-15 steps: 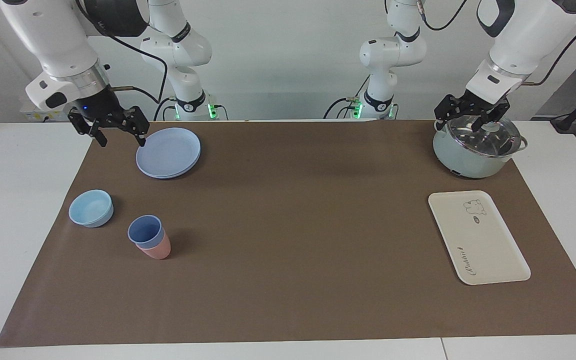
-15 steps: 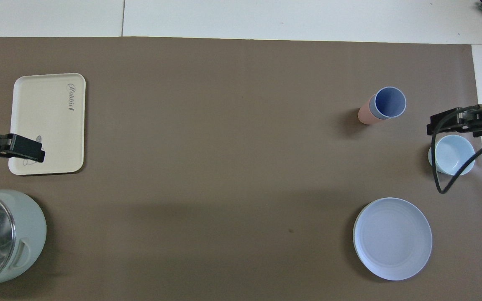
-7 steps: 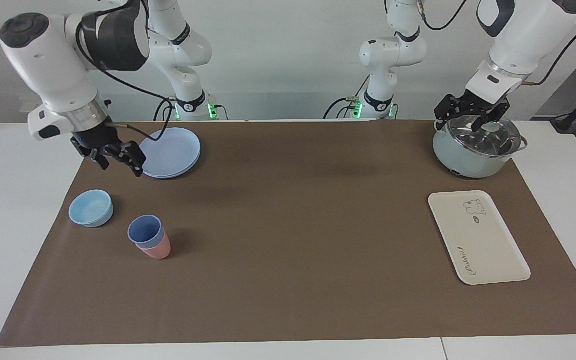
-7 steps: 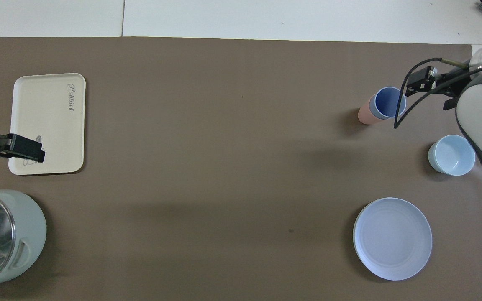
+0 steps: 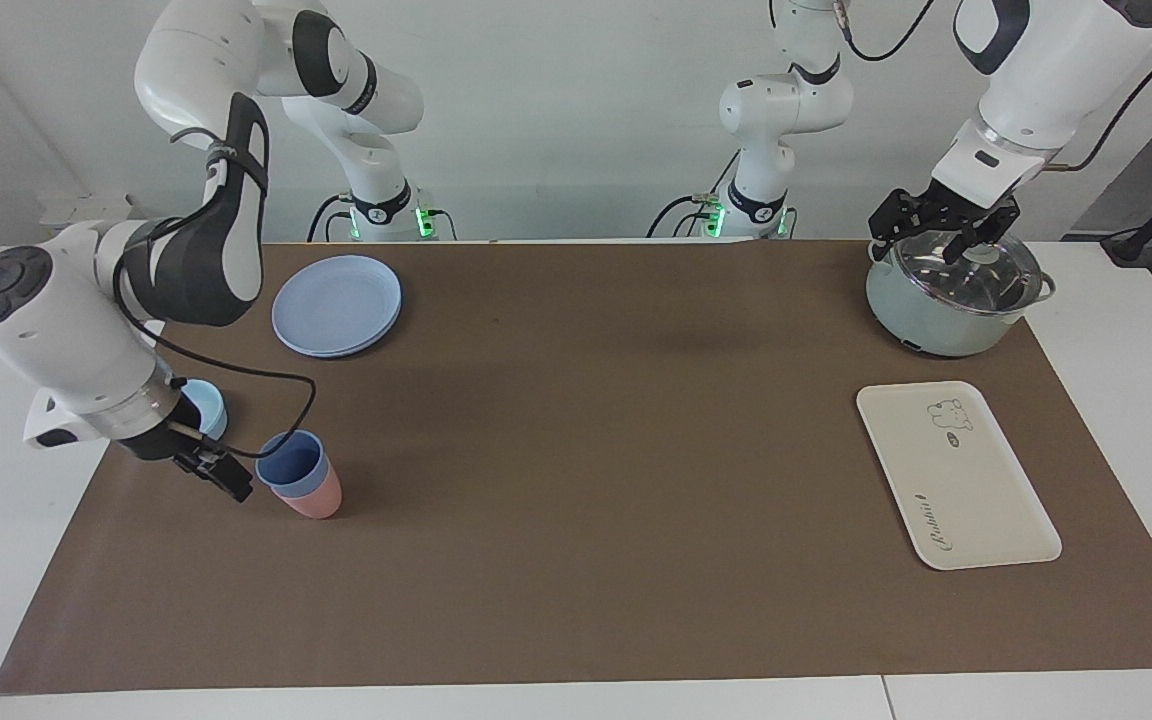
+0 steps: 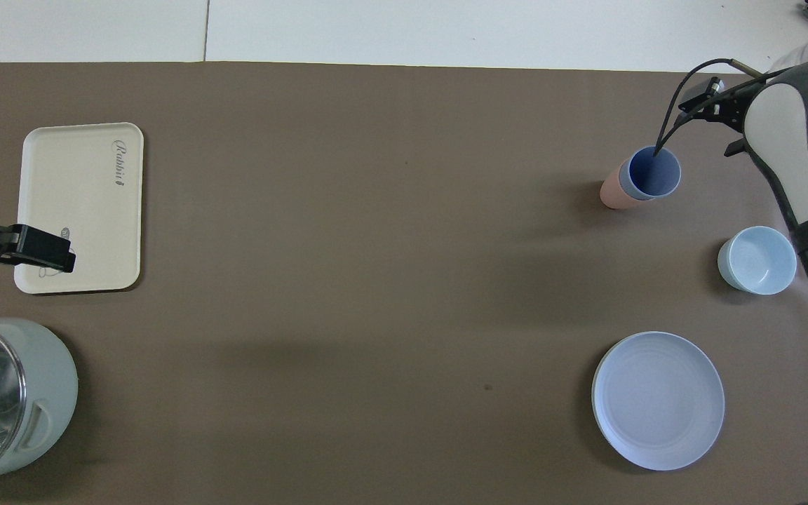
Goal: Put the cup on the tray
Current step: 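Reach the right gripper to the nested blue and pink cups and grasp, then lift the cups with the right gripper toward the table center, then reach the left gripper to the blue cup held by the right gripper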
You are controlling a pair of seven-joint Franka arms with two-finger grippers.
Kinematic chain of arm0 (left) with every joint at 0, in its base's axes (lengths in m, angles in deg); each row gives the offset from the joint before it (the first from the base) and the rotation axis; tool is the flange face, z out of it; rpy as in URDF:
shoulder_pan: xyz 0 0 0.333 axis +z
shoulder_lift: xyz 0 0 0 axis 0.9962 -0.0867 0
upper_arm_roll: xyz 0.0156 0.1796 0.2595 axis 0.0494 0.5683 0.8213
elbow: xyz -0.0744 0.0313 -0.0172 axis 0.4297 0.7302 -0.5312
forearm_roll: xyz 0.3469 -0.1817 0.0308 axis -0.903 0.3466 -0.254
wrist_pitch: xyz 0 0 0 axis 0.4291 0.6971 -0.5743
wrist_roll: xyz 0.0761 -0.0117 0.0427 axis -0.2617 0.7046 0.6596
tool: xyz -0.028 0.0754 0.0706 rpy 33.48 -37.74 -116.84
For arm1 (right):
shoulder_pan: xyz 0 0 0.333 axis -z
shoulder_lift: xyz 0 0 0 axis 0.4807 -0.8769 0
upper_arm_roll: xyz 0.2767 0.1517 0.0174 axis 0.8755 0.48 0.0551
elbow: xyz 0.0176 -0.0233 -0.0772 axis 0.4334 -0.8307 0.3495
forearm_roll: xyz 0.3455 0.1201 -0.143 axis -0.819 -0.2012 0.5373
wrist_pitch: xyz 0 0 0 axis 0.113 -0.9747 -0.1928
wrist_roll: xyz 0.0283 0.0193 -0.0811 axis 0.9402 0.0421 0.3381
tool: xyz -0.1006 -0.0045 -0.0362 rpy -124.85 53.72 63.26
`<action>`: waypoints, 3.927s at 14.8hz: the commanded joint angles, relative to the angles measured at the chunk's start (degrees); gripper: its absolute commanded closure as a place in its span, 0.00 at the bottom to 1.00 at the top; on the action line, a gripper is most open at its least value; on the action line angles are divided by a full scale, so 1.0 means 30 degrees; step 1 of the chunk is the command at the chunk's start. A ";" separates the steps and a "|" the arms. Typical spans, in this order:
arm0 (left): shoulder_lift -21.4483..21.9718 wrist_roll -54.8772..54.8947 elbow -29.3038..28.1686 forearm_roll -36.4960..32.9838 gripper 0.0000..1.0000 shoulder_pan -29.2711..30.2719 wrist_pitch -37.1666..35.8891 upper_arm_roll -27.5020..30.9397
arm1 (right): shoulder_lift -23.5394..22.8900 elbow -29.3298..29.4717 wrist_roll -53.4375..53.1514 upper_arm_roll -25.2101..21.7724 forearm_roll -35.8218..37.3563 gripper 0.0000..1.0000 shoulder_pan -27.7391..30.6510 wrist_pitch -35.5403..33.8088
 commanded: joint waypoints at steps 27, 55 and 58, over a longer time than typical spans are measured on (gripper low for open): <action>0.0521 0.0128 -0.0594 0.0078 0.00 0.0036 0.0330 0.0068 | -0.0493 -0.5420 -0.6806 0.0253 -0.7779 1.00 0.0489 -0.1145; 0.0083 -1.5521 -0.0477 0.3066 0.00 -0.6373 0.7378 -0.0166 | 0.5720 -0.7622 -2.3182 0.0282 -1.0540 1.00 -0.9471 0.1638; 0.0314 -1.8941 -0.2197 0.3066 0.05 -0.8513 1.1365 -0.0166 | 0.5720 -0.7622 -2.3154 0.0282 -1.0540 1.00 -0.9472 0.1580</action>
